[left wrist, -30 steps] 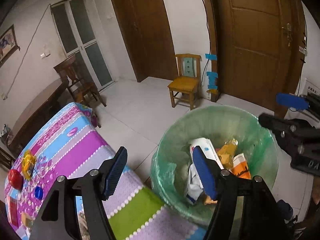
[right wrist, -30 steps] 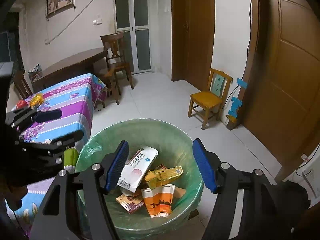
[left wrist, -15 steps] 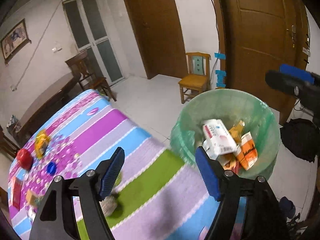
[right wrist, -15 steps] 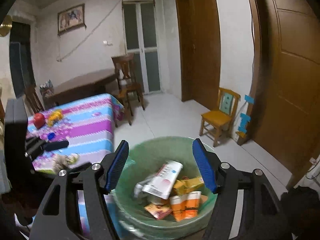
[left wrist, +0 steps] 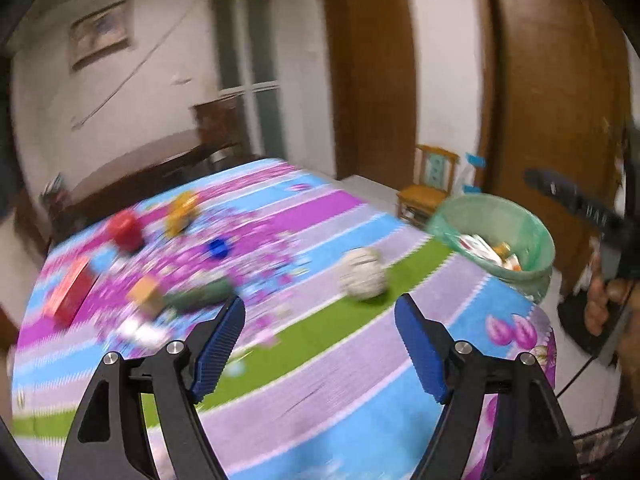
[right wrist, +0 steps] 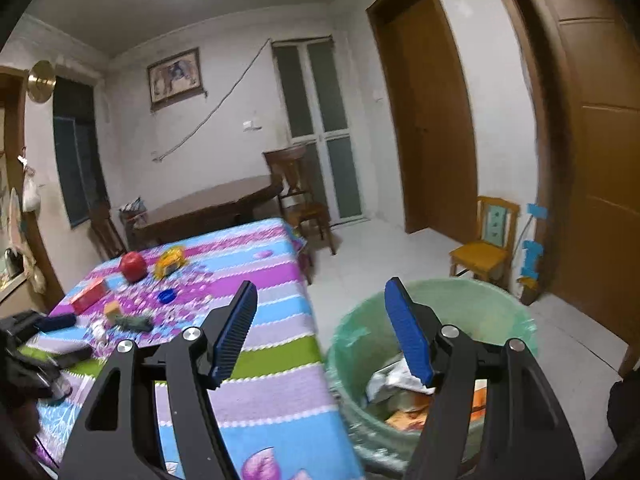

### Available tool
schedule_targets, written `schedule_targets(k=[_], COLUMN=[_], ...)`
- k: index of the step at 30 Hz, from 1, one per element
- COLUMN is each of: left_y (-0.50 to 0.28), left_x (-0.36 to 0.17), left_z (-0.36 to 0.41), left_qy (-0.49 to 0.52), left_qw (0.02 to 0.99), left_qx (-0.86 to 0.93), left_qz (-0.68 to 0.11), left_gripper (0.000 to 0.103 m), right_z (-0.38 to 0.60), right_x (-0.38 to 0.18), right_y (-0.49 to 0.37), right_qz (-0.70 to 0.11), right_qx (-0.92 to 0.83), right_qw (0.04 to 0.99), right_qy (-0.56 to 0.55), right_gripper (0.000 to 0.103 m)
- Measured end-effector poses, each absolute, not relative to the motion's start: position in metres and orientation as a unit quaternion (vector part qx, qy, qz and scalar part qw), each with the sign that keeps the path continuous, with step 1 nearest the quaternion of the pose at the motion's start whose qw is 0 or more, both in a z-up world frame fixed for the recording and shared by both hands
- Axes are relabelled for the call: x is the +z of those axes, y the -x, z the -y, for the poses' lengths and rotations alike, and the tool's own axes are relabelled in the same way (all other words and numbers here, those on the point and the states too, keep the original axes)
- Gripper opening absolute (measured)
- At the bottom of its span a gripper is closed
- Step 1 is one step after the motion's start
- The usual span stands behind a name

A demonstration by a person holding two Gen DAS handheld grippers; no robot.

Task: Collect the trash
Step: 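Grasp the white cloth with the left gripper while the right grasps the blue bottle cap, then carry the white cloth and blue cap with both grippers over the green bin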

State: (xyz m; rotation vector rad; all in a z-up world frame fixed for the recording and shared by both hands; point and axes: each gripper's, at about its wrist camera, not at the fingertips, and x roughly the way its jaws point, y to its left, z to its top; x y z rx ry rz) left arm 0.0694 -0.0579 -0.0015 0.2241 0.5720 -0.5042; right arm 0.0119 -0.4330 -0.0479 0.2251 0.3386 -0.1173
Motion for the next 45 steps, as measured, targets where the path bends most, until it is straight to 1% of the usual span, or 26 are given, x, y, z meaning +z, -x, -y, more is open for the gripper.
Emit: schedule_targets(k=[5,10,14,17,21,26,29,32,33,34,35,37,38,41,45], left_y=[-0.059,-0.05,-0.04,-0.041,-0.063,-0.087,-0.092,-0.094,-0.094,-0.095,-0.094,-0.095,-0.095,-0.093,-0.085], left_x=[-0.004,-0.017,-0.032,-0.045,-0.059,-0.073,-0.079,-0.082,-0.082,-0.082,-0.083,-0.083,-0.083,-0.082,-0.071], left_z=[-0.022,-0.081,-0.102,-0.111,-0.105,-0.096,-0.092,-0.09,-0.091,-0.091,-0.091,-0.093,-0.096,-0.104,-0.113], left_qy=[-0.083,-0.055,-0.069,-0.068,-0.053,-0.025,-0.026,-0.025,-0.023,-0.021,-0.023,-0.025,-0.018,0.002,0.021], left_qw=[0.932,0.926,0.921,0.917,0.91,0.895,0.893,0.894,0.894,0.895,0.896,0.898,0.898,0.897,0.902], left_qx=[-0.193,-0.181,-0.192,-0.189,-0.177,-0.175,-0.17,-0.17,-0.17,-0.169,-0.165,-0.158,-0.162,-0.166,-0.175], left_qz=[-0.296,-0.327,-0.332,-0.345,-0.372,-0.41,-0.416,-0.413,-0.413,-0.413,-0.412,-0.409,-0.409,-0.409,-0.394], left_gripper=[0.078,0.078,0.078,0.078,0.078,0.061,0.06,0.06,0.06,0.058,0.049,0.039,0.037,0.035,0.034], right_z=[0.398,0.342,0.295,0.275,0.247,0.223,0.21,0.204,0.204,0.202,0.202,0.203,0.204,0.204,0.21], right_x=[-0.054,-0.056,-0.06,-0.063,-0.071,-0.094,-0.107,-0.114,-0.114,-0.115,-0.115,-0.114,-0.112,-0.103,-0.072], right_y=[-0.031,-0.054,-0.085,-0.115,-0.195,-0.275,-0.302,-0.319,-0.321,-0.323,-0.323,-0.322,-0.319,-0.307,-0.269], right_qz=[-0.192,-0.221,-0.256,-0.288,-0.355,-0.405,-0.432,-0.436,-0.435,-0.434,-0.433,-0.433,-0.43,-0.409,-0.365], right_qx=[-0.008,0.075,0.133,0.157,0.181,0.155,0.154,0.13,0.129,0.125,0.123,0.128,0.128,0.132,0.151], right_qw=[0.977,0.97,0.957,0.944,0.916,0.9,0.889,0.891,0.891,0.892,0.893,0.892,0.894,0.903,0.919], right_qy=[-0.097,-0.065,-0.03,-0.027,-0.044,-0.033,-0.019,-0.001,0.002,0.007,0.011,0.009,0.01,0.006,-0.005], right_gripper=[0.064,0.064,0.064,0.064,0.064,0.064,0.064,0.057,0.055,0.052,0.038,0.039,0.039,0.038,0.038])
